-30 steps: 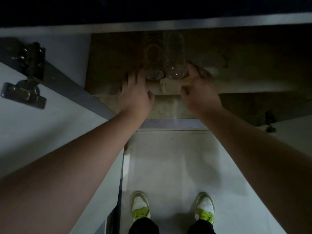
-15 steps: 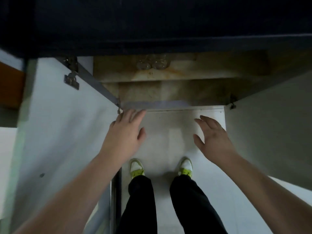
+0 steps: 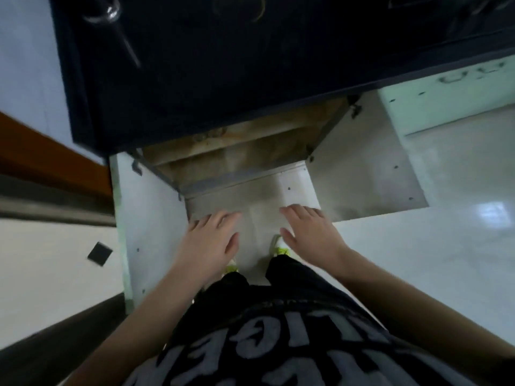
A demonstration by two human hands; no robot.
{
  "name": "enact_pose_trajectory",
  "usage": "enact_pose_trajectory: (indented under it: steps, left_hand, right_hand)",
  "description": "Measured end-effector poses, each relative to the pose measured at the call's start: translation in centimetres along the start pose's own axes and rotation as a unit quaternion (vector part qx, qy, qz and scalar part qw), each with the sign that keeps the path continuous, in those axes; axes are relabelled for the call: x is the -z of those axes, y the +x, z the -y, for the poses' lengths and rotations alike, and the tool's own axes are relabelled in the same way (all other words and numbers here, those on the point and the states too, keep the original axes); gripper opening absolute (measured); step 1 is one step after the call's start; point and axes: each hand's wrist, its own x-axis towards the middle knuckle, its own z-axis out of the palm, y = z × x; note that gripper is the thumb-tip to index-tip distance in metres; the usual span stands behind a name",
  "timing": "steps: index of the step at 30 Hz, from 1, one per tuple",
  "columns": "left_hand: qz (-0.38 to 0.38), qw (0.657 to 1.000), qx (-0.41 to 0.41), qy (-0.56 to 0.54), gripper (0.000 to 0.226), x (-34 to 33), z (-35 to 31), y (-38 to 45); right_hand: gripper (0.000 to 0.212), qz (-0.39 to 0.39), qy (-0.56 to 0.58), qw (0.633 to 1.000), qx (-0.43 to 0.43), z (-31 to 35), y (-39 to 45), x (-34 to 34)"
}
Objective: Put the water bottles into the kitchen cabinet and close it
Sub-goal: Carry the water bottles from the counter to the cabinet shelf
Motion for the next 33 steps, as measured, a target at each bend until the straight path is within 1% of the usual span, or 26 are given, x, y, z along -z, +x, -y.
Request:
enact_pose_trajectory:
  steps: [2, 5, 6, 9, 13, 16, 19, 22, 24, 26, 28, 33]
  left_hand:
    - [-0.038, 0.998, -0.039, -0.014, 0.045, 1.6, -0.6, 0.2]
    - [-0.045, 0.997, -0.054, -0.018, 0.048, 3.4, -1.3, 1.4]
    - [-0.045, 0.997, -0.065, -0.011, 0.049, 3.8, -1.8, 1.9]
    - [-0.049, 0.99, -0.13, 0.033, 0.049, 4.5, -3.8, 3.6]
    - [-0.053, 0.977, -0.196, 0.072, 0.044, 5.8, -8.1, 6.4]
    - [-0.05, 0.965, -0.242, 0.081, 0.042, 6.5, -13.2, 8.2]
    - [-0.028, 0.951, -0.292, 0.101, 0.043, 6.1, -19.9, 9.8]
    - [-0.008, 0.932, -0.337, 0.134, 0.048, 4.6, -26.8, 11.2]
    - [0.007, 0.917, -0.368, 0.152, 0.056, 3.4, -31.2, 12.0]
    - [0.017, 0.905, -0.392, 0.164, 0.052, 2.3, -35.3, 12.5]
    - [0.036, 0.894, -0.411, 0.178, 0.047, 1.1, -38.8, 12.9]
    - [0.078, 0.869, -0.44, 0.214, 0.047, -1.3, -44.9, 13.4]
  right_hand:
    - [0.051, -0.026, -0.006, 1.0, -0.013, 0.5, -1.4, 0.7]
    - [0.054, -0.066, 0.013, 0.997, -0.04, 0.8, -2.7, 1.4]
    - [0.054, -0.073, 0.016, 0.996, -0.051, 0.8, -3.2, 1.6]
    - [0.053, -0.101, 0.026, 0.991, -0.088, 0.1, -4.9, 2.1]
    - [0.052, -0.133, 0.048, 0.978, -0.151, -3.3, -7.5, 2.2]
    - [0.057, -0.166, 0.083, 0.961, -0.207, -7.0, -10.1, 2.0]
    - [0.058, -0.201, 0.107, 0.938, -0.262, -11.3, -13.5, 1.6]
    - [0.052, -0.226, 0.11, 0.916, -0.314, -15.9, -17.5, 0.6]
    - [0.043, -0.24, 0.112, 0.899, -0.349, -19.0, -20.2, -0.2]
    - [0.039, -0.252, 0.112, 0.882, -0.382, -21.8, -22.6, -0.8]
    - [0.038, -0.256, 0.11, 0.869, -0.408, -24.2, -24.8, -1.2]
    - [0.036, -0.27, 0.118, 0.844, -0.449, -28.1, -28.2, -1.7]
